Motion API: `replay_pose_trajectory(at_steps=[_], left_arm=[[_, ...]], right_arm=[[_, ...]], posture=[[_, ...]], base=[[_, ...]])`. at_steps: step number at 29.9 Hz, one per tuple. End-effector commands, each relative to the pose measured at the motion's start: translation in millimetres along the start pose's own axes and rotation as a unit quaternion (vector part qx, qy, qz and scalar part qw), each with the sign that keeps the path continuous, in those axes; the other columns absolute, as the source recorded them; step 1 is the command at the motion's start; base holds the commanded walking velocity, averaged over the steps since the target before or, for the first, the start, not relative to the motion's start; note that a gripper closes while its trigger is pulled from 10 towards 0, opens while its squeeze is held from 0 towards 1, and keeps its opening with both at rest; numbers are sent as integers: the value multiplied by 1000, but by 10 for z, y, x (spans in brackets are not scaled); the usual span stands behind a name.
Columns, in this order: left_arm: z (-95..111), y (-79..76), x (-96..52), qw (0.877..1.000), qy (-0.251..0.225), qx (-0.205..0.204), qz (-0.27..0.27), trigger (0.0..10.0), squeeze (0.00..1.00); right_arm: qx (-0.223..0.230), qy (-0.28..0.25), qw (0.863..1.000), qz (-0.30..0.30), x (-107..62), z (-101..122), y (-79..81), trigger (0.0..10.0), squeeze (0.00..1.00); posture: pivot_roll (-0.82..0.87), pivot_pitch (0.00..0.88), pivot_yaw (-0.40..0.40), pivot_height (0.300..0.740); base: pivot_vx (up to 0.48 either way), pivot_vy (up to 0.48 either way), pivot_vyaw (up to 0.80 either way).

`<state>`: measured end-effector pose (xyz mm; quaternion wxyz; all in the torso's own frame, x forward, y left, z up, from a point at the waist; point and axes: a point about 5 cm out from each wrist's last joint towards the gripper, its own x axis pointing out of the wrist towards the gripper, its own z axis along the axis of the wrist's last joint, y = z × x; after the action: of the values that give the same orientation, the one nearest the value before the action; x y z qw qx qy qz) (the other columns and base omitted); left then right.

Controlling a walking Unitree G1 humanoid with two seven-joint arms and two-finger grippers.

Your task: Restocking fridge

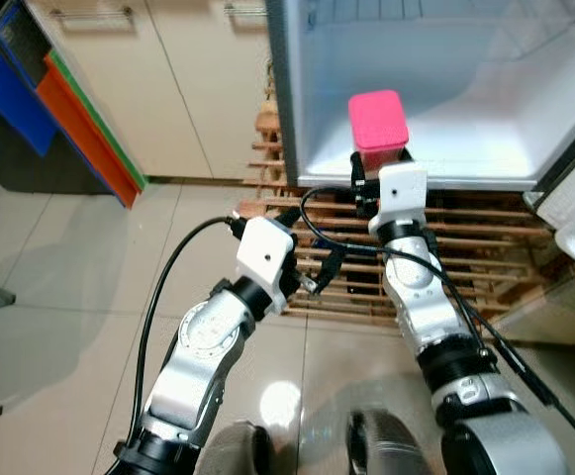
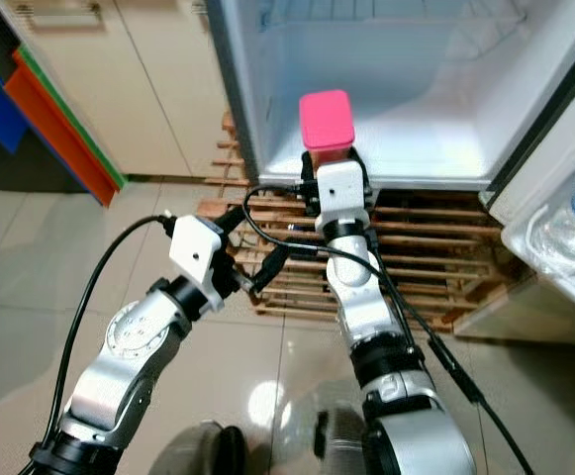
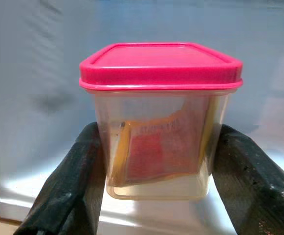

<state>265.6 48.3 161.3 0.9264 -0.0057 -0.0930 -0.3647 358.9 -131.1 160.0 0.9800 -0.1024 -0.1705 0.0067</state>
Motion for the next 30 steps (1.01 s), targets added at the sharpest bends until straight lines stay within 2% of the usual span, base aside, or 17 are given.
replay_pose_trajectory(at_steps=[1,7,13,20,25,30], left_arm=[[30,4,-74,1000,2,-1,-1,10000,0],[66,-45,-131,1000,18,-6,-15,10000,0],[74,-102,-254,999,45,-7,-28,10000,0],[122,-123,-385,997,63,-16,-27,10000,0],[158,-151,-455,997,73,-23,-25,10000,0],[223,-238,-530,996,77,-34,-23,10000,0]], right_arm=[[14,-3,1000,8,8,15,93,0,0],[8,-6,1000,9,130,75,97,0,0],[10,-13,1000,5,307,201,115,0,0],[11,-3,1000,0,383,224,145,0,0],[29,9,1000,-9,420,228,174,0,0],[38,18,999,-16,477,262,187,0,0]], posture=[[131,310,92,710],[155,335,105,710],[193,373,120,710],[223,408,133,710],[245,430,137,710],[268,471,127,710]], base=[[0,0,0],[0,0,0],[0,0,0],[0,0,0],[0,0,0],[0,0,0]])
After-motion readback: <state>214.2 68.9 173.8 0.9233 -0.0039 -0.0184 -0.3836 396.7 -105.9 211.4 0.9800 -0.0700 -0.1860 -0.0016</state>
